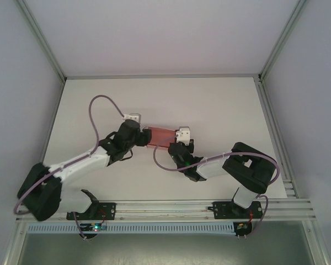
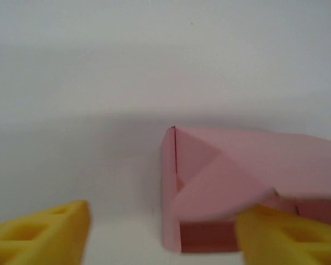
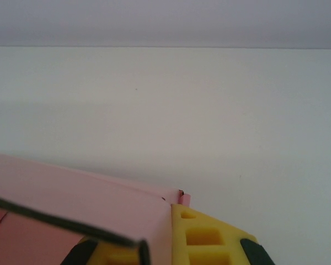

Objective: Assemble paper box

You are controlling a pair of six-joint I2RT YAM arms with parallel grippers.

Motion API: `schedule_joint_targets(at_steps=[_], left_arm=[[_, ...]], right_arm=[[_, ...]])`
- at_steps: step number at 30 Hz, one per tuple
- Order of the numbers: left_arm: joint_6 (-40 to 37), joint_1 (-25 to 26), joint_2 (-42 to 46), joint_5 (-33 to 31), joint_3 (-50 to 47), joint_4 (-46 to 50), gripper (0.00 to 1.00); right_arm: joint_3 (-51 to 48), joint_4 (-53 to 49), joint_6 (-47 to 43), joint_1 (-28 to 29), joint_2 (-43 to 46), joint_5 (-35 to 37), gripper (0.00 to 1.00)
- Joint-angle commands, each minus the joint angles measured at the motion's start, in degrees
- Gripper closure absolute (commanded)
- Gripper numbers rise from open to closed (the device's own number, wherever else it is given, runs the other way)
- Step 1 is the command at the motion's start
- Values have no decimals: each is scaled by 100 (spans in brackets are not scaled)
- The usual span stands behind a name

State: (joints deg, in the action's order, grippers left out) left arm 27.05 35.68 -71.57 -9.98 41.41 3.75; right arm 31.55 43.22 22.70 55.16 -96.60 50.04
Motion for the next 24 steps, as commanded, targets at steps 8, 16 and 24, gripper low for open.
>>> schedule_joint_targets(at_steps=[8, 16, 24], left_arm=[[1062, -360, 1535, -355, 710, 1913, 0], [1218, -1361, -453, 1259, 1356, 1082, 0], [1100, -1388, -1797, 2079, 1711, 222, 0]], right_arm=[[142, -384, -588, 136, -150, 39, 100], [3, -237, -792, 153, -235, -177, 97], [-118, 153, -963, 162, -364, -470, 97]])
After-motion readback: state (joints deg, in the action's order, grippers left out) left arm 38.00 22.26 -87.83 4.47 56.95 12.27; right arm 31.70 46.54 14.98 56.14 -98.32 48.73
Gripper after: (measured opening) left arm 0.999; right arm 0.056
